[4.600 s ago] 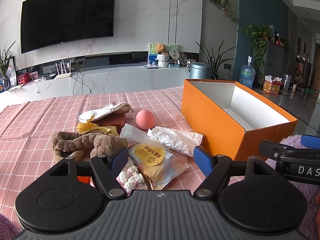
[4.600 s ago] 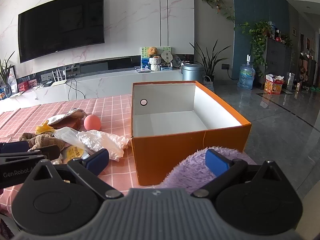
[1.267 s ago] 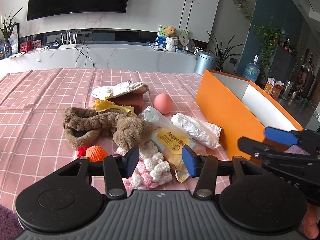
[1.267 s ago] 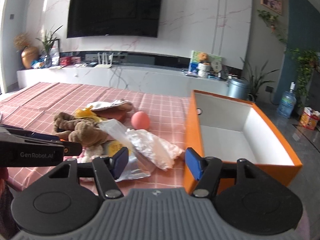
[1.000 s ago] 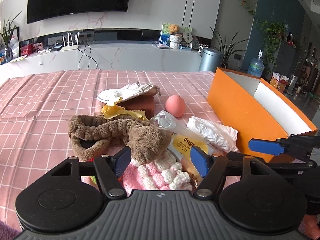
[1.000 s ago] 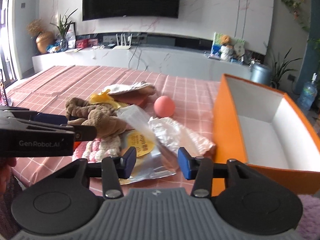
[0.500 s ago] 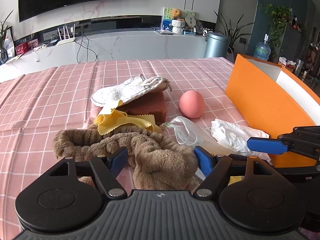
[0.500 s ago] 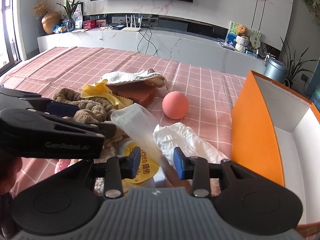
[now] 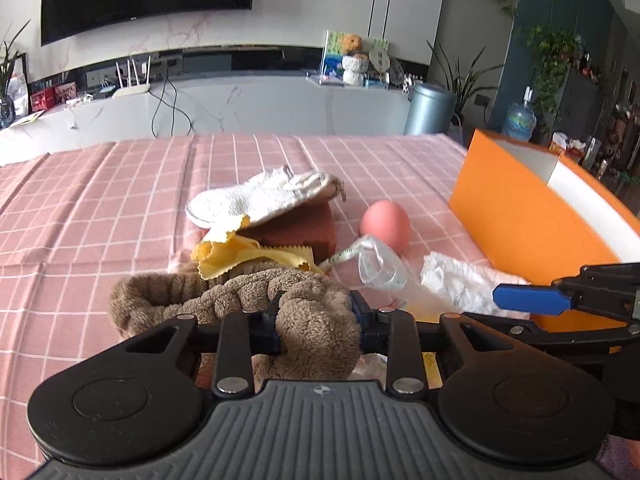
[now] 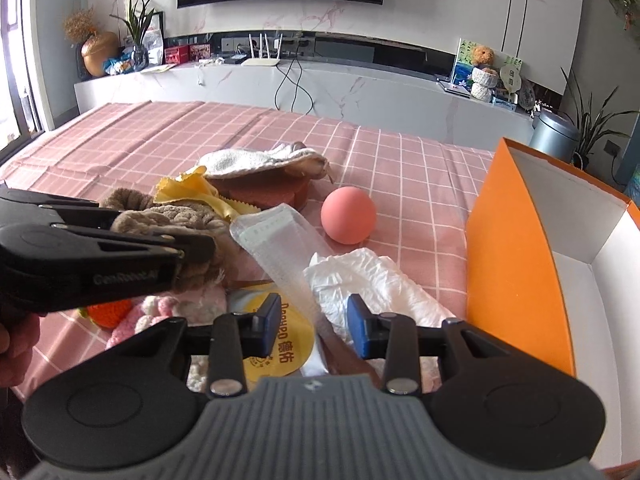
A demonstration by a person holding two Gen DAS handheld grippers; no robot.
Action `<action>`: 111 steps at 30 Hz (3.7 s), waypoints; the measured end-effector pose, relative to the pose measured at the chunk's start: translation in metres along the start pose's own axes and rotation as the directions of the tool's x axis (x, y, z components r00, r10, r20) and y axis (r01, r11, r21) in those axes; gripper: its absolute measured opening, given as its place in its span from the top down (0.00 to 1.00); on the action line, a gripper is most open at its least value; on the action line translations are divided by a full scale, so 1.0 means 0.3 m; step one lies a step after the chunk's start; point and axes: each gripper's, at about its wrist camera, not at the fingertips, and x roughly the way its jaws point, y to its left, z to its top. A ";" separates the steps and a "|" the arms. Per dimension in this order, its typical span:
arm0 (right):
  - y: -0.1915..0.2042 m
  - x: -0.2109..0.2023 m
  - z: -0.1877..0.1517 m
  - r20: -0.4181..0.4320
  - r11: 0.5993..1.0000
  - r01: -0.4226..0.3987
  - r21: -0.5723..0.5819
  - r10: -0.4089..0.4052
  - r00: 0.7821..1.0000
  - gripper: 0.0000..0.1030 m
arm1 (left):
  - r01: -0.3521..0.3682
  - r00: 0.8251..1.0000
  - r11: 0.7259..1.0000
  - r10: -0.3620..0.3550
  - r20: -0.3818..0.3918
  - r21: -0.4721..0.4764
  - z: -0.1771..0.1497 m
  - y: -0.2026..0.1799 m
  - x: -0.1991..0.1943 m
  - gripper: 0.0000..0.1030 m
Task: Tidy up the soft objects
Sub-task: 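Lower the left tool onto the brown braided plush while the right tool reaches the Deeyeo bag, then close the left tool on the brown plush while the right tool grips the Deeyeo bag, then lift the brown plush and Deeyeo bag with both tools over the orange box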
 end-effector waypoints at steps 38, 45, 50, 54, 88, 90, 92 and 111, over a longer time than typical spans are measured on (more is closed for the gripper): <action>0.053 0.065 -0.081 -0.081 0.997 -0.072 -0.042 0.068 0.994 0.58 | 0.065 0.998 0.998 -0.065 -0.025 -0.008 -0.060 -0.016 -0.033 0.66; 0.034 0.004 -0.074 -0.040 0.995 -0.093 -0.040 0.091 0.995 0.60 | 0.054 0.997 0.998 -0.052 0.058 -0.021 -0.024 -0.005 -0.112 0.67; 0.034 -0.064 -0.042 0.014 0.992 -0.112 -0.050 0.113 0.993 0.60 | 0.051 0.993 0.999 -0.049 0.112 -0.014 0.012 -0.009 -0.170 0.68; 0.016 -0.116 -0.011 0.045 0.988 -0.155 -0.023 0.156 0.987 0.60 | 0.038 0.989 0.999 -0.037 0.146 -0.007 0.038 -0.014 -0.208 0.68; -0.046 -0.178 -0.130 0.041 0.997 -0.079 0.021 0.079 0.996 0.37 | 0.109 0.993 0.994 -0.110 0.032 0.006 -0.069 -0.052 -0.162 0.68; -0.047 -0.200 -0.122 0.062 0.992 -0.128 0.020 0.126 0.990 0.37 | 0.114 0.993 0.994 -0.114 0.028 0.001 -0.075 -0.050 -0.157 0.68; -0.027 -0.179 -0.113 0.034 0.987 -0.160 0.000 0.160 0.987 0.37 | 0.116 0.993 0.993 -0.116 0.022 0.004 -0.081 -0.050 -0.157 0.68; -0.037 -0.175 -0.064 0.038 0.991 -0.130 0.015 0.130 0.991 0.55 | 0.168 0.957 0.986 -0.160 0.243 -0.012 0.095 0.014 -0.323 0.68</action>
